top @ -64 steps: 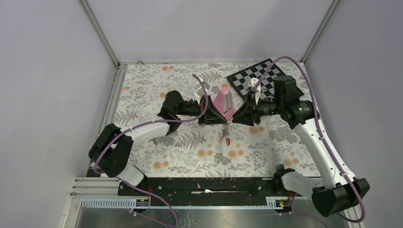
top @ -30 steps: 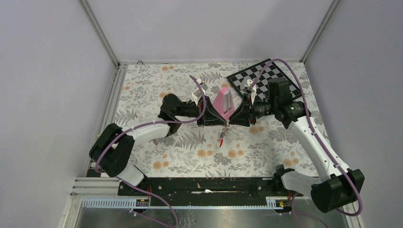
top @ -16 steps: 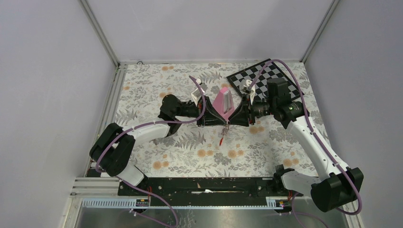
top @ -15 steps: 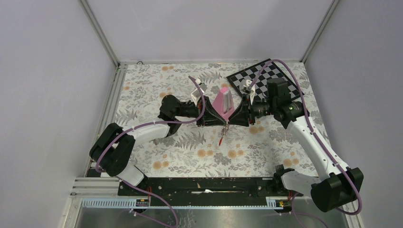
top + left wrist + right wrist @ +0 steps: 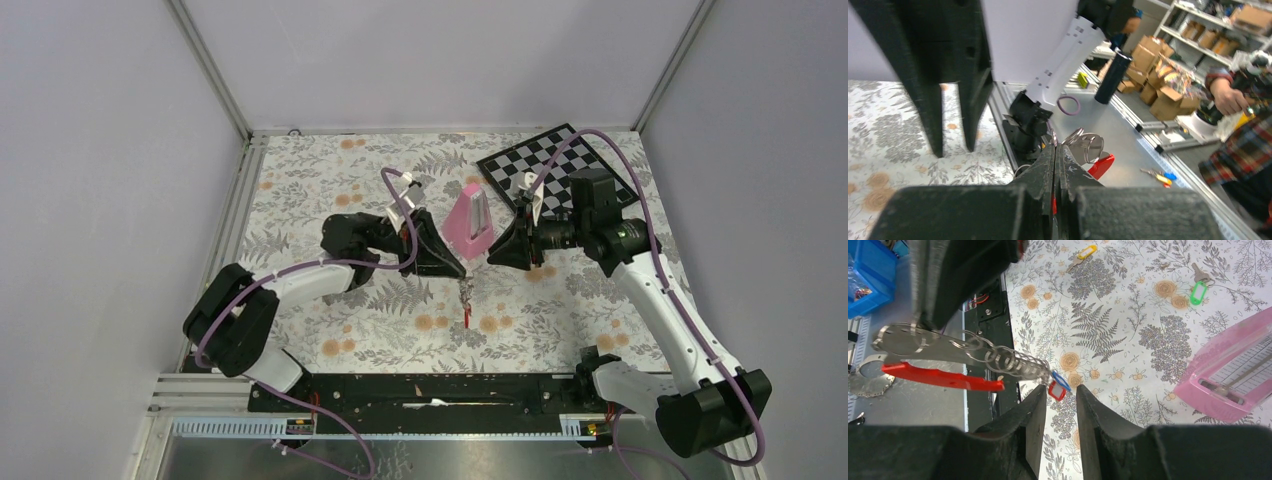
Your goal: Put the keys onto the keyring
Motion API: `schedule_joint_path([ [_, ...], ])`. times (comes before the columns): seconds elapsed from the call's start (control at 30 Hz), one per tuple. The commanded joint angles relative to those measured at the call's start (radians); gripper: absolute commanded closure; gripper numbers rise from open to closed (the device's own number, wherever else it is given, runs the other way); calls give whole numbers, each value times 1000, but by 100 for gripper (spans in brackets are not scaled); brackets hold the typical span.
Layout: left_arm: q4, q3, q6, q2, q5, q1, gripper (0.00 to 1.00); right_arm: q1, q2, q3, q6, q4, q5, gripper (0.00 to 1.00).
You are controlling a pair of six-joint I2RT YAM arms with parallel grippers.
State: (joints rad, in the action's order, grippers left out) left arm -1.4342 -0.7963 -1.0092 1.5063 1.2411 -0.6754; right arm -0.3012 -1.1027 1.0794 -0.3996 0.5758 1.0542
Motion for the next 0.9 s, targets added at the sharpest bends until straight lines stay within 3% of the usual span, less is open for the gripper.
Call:
schedule_joint_path([
  [0.0,-142,-35,-28,-66,124,-15,100,9,26,12,-69,54,1,64],
  [0.4,-149,-207,-151,-107,295,-15,100,10,51,-16,-117,101,-13,63],
  [0.87,-146,-316,-248,-150,325,-13,100,9,76,-41,-115,102,-10,63],
])
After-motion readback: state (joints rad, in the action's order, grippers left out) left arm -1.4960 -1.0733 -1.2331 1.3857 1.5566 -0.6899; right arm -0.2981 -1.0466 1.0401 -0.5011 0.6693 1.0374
